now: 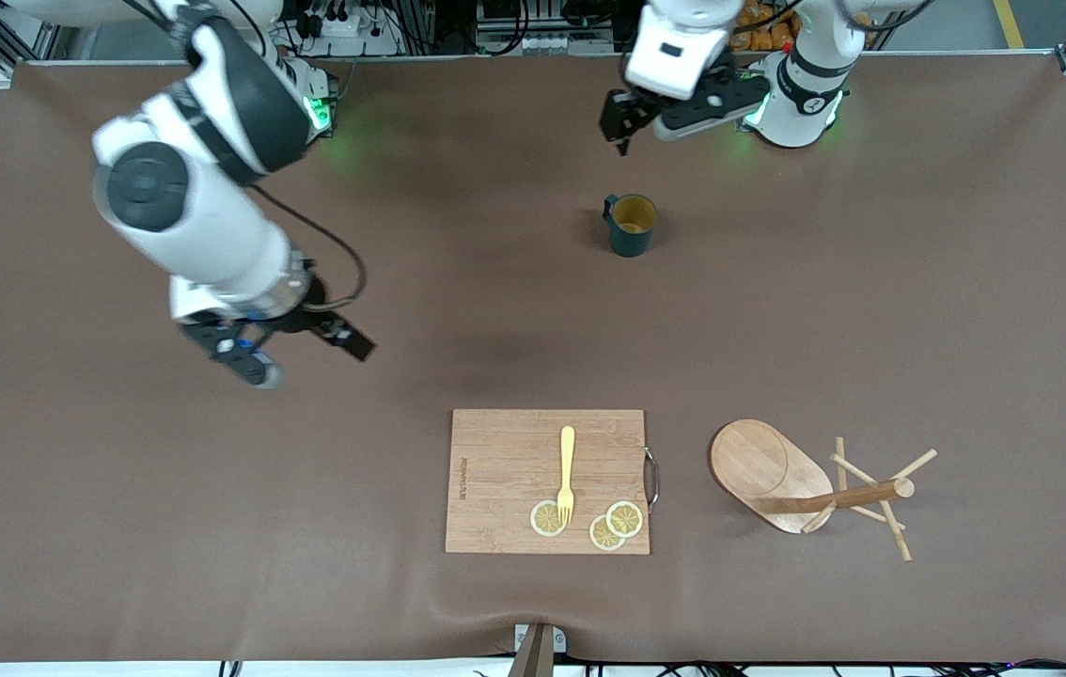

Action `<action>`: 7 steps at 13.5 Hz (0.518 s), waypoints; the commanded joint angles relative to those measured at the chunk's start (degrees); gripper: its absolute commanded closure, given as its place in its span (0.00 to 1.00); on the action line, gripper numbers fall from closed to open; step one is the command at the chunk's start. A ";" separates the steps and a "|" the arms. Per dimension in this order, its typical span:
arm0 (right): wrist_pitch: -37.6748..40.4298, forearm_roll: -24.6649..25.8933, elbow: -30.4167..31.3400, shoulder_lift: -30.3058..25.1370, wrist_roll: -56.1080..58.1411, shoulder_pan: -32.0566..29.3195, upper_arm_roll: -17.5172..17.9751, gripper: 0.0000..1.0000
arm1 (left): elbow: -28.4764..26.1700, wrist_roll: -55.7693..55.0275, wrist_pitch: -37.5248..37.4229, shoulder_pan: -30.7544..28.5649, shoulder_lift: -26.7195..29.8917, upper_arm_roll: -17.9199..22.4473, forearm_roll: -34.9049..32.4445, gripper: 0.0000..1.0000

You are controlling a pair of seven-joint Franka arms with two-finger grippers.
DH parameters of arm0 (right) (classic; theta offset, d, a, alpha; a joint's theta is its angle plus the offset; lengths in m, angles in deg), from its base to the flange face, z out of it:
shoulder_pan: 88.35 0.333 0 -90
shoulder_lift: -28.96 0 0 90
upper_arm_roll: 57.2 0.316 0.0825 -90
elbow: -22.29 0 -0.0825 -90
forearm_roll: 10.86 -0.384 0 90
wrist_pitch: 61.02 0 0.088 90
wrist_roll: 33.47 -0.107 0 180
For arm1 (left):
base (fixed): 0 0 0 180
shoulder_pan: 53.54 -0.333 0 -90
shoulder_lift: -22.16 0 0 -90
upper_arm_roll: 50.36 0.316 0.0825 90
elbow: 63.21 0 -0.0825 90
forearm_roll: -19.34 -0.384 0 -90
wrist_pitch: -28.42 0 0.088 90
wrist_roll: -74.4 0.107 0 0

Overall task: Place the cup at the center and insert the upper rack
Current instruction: 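Set the mug down upright and open the right gripper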

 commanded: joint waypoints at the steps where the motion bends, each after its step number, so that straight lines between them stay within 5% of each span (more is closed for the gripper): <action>1: 1.05 -4.45 2.79 -5.86 12.68 -7.69 1.16 0.00 | -0.75 -7.13 3.33 -0.59 -3.05 -4.08 0.19 0.00; 5: 4.21 -7.43 2.79 -9.91 27.81 -12.71 -0.94 0.00 | -3.82 -16.18 7.28 -0.41 -7.62 -11.19 -6.73 0.00; 7: 6.23 -9.38 2.79 -11.76 35.97 -13.60 -4.79 0.00 | -4.18 -24.42 7.64 0.64 -12.09 -14.19 -12.26 0.00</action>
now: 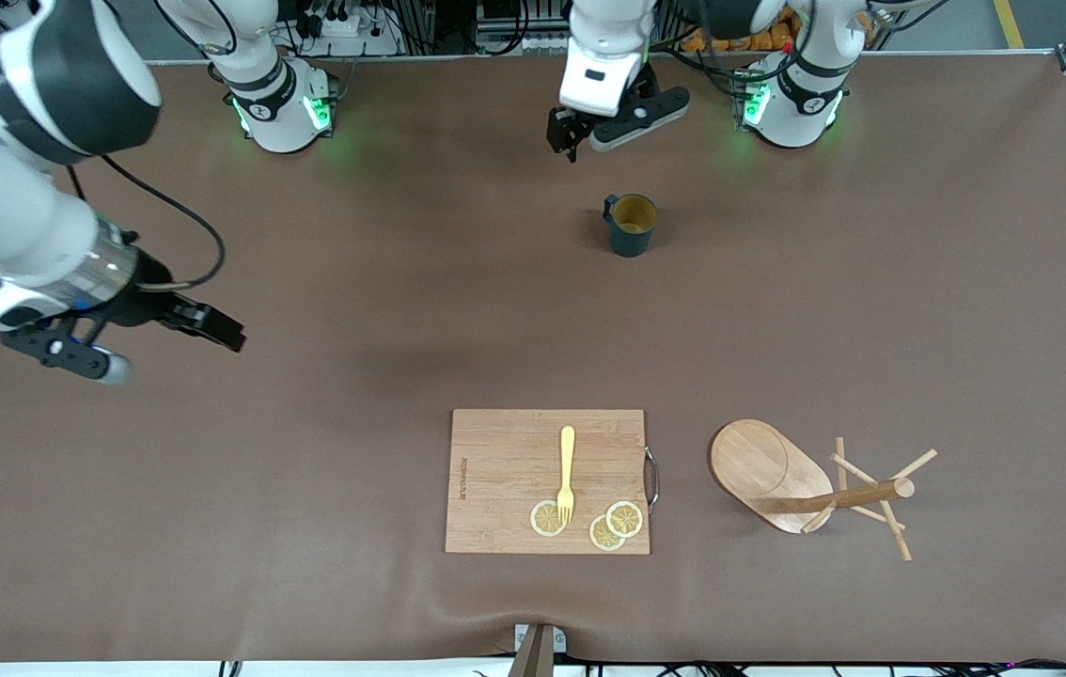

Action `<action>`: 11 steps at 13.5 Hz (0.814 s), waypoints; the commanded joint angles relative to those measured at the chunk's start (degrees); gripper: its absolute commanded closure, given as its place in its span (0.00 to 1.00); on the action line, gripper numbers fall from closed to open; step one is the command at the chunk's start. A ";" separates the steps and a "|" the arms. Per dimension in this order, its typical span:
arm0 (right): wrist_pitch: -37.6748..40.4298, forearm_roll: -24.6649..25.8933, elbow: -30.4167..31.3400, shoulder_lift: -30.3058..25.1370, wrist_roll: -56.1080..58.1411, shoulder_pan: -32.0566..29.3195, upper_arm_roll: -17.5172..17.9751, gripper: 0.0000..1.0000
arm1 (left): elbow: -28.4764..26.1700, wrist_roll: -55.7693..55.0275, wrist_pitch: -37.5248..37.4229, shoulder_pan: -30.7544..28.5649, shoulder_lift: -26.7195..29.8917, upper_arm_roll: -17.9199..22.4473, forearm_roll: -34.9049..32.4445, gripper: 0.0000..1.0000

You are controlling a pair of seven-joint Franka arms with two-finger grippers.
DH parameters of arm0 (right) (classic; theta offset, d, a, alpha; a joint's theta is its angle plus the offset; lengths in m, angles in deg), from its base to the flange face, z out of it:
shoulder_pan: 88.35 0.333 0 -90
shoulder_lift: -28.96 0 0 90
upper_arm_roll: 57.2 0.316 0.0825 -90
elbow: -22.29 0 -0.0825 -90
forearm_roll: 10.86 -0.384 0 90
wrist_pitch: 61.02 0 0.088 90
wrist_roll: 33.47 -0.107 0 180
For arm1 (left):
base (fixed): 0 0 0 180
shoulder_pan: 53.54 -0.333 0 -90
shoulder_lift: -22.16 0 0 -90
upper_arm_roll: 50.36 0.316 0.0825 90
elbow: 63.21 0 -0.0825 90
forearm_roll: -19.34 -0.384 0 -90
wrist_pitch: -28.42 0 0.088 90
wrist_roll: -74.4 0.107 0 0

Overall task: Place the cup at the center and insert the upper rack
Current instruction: 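Withdraw the right gripper while the left gripper moves above the mug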

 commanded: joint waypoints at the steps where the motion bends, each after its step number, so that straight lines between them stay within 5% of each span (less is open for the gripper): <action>1: 2.16 -3.01 2.38 -4.89 11.40 -1.28 -5.32 0.00 | -0.01 -10.91 1.10 3.00 -6.35 -2.76 -8.11 0.00; 5: 4.72 -3.37 2.38 -7.01 26.79 2.05 -17.36 0.00 | 0.00 -27.44 1.10 11.17 -16.10 -2.68 -20.95 0.00; 11: 4.46 -4.61 5.98 -8.59 34.91 4.16 -25.56 0.00 | -2.10 -44.93 -0.40 17.17 -20.87 -2.33 -30.01 0.00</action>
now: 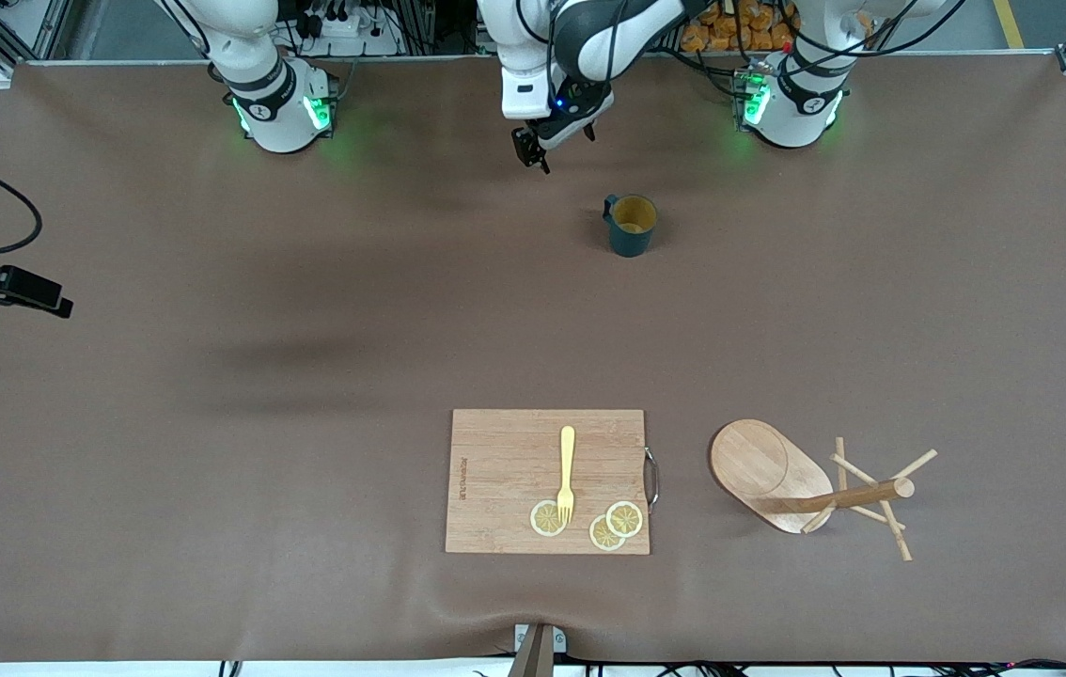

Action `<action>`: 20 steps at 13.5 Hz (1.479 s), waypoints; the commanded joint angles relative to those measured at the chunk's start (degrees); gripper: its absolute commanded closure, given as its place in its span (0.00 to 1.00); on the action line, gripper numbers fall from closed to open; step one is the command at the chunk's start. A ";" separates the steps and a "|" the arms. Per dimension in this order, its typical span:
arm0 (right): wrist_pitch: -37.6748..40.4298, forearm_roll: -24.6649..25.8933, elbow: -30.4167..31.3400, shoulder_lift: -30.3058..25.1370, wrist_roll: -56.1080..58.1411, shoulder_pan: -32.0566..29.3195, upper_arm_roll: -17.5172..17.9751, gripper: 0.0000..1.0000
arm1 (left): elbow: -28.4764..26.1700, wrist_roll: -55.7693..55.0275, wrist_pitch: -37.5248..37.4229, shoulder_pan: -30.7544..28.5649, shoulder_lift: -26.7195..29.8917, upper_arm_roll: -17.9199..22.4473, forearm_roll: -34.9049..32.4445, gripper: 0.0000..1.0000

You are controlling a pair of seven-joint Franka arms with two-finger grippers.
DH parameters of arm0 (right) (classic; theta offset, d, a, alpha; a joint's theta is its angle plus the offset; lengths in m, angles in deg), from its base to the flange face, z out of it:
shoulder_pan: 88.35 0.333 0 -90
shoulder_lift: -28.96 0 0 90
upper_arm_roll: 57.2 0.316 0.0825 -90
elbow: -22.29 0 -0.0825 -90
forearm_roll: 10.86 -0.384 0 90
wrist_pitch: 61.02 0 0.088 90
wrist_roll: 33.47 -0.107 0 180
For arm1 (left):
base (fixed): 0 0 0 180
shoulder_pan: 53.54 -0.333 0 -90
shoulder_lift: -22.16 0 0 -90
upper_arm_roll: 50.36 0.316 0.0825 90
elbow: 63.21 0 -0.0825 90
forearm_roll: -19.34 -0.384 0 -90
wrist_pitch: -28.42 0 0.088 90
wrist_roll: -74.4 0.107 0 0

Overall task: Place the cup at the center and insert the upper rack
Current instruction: 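Withdraw the right gripper while the left gripper moves above the mug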

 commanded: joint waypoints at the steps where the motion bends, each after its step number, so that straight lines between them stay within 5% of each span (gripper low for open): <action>1: -0.61 -0.27 3.72 -3.16 1.34 2.56 -2.95 0.00 | -2.21 -9.76 -0.89 1.68 0.31 0.03 -4.89 0.00; 7: 3.25 1.85 2.15 -6.41 1.61 6.08 -2.79 0.00 | -4.77 -28.51 -3.87 6.15 0.31 0.12 -9.74 0.00; 12: 4.76 0.53 1.00 -8.61 1.43 9.51 -2.78 0.00 | -7.58 -33.44 -4.23 7.05 -0.74 0.12 -15.45 0.00; 17: 3.00 0.01 1.00 -8.53 1.61 10.39 -2.69 0.00 | -8.11 -33.89 -6.95 9.85 -7.50 0.30 -20.20 0.00; 20: 3.43 -1.67 0.91 -8.70 1.69 10.04 -2.78 0.00 | -8.02 -36.17 -9.41 14.58 -9.79 4.06 -22.75 0.00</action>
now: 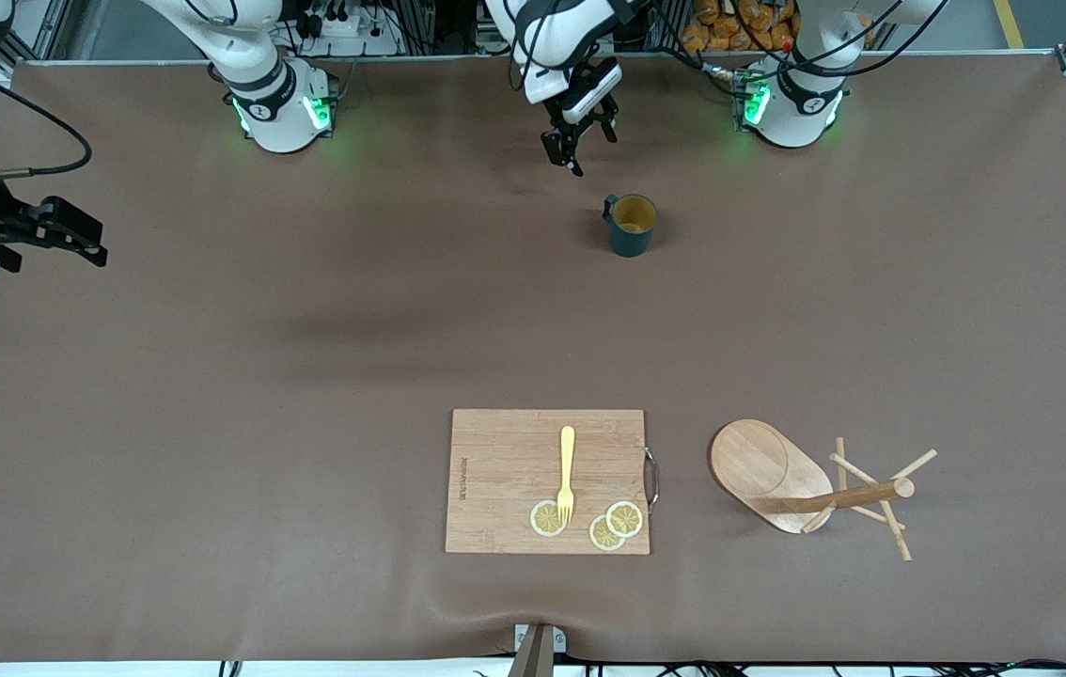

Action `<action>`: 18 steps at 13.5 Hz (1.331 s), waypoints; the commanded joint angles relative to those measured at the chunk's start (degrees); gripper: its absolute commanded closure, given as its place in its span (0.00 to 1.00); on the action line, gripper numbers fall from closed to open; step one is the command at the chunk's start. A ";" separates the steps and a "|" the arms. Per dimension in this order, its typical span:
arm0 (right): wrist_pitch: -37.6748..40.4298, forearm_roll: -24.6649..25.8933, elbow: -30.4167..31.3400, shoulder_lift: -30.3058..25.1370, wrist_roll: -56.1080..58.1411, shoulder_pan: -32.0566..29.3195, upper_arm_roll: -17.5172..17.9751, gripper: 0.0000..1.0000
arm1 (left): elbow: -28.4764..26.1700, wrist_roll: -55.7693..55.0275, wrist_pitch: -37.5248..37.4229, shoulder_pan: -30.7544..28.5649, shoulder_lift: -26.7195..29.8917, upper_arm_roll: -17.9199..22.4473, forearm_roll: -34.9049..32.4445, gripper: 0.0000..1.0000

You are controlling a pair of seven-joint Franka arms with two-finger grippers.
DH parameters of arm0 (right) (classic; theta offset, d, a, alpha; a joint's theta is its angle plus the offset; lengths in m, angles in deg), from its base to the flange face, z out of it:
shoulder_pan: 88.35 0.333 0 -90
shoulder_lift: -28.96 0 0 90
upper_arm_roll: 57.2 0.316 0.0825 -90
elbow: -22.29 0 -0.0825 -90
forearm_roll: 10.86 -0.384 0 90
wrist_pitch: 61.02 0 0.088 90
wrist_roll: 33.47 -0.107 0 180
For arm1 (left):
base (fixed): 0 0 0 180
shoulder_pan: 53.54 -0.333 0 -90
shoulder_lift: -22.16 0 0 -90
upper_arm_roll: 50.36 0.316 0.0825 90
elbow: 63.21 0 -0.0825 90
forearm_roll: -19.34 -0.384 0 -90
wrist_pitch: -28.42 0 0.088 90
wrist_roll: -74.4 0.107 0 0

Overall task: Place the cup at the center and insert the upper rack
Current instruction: 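Lower the left gripper onto the mug handle and close it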

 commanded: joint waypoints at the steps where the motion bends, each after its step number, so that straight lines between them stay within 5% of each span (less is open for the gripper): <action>1: 0.42 -1.45 -0.03 -0.67 0.60 0.14 -0.56 0.00 | 1.04 -2.79 -2.26 6.34 -2.76 5.14 -2.36 0.00; 5: -0.28 -1.37 -0.12 -0.85 0.17 0.23 -0.56 0.00 | 2.53 -4.20 -2.43 16.56 -3.56 15.61 -2.36 0.00; 18: -0.19 -1.63 -0.83 -1.29 0.08 1.28 -0.12 0.00 | 5.52 -10.34 -3.84 21.39 -8.56 21.68 -8.95 0.27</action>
